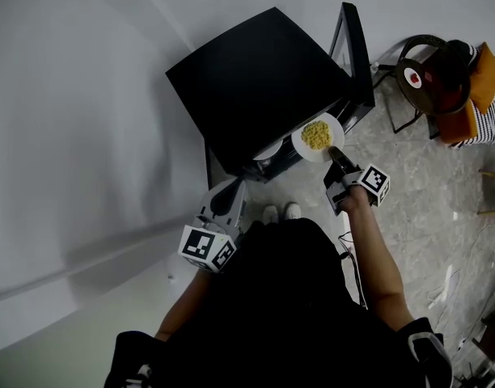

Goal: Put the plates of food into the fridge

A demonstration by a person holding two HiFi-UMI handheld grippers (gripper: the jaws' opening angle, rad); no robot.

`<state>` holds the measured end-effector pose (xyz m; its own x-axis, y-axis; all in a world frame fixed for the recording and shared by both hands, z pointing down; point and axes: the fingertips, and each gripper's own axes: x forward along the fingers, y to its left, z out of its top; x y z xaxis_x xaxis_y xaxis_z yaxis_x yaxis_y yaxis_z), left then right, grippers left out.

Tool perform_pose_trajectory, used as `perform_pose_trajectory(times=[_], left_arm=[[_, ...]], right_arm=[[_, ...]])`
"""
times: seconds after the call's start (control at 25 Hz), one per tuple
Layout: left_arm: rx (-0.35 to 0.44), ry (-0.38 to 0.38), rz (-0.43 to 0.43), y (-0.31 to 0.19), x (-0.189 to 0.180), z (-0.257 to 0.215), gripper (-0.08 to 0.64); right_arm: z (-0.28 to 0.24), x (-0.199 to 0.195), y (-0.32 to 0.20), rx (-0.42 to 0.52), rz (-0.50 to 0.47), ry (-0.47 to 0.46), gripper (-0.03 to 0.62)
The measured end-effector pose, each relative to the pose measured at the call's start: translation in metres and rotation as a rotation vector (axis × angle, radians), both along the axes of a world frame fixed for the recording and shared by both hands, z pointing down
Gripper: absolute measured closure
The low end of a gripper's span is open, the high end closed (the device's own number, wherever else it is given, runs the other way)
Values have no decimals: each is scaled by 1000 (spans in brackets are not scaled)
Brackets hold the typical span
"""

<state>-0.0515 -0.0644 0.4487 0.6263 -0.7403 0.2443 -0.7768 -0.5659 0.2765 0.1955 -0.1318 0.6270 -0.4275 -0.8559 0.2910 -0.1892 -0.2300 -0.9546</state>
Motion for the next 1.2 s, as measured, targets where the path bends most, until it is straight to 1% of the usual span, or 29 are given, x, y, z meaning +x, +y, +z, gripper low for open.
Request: perform_pose_trajectory(times=[0.16, 0.36, 0.48, 0.68, 1.0, 1.2], left_arm=[[-6, -4, -12, 0, -4, 1, 537], [-4, -7, -25, 0, -8, -1, 537], [-10, -8, -33, 0, -10, 1, 537], [-14, -11, -42, -6, -13, 2, 537], [-25, -13, -52, -7, -14, 5, 537], [-20, -14, -66, 1, -18, 5, 537]], right_arm=[[10, -2, -9, -14, -2, 16, 558], [22, -5, -17, -40, 15, 11, 558], [27, -10, -26, -39, -1, 28, 558], [31, -16, -41, -28, -1, 42, 558], [32, -27, -62, -44, -3, 34, 560], [30, -34, -68, -40, -4, 40, 558]])
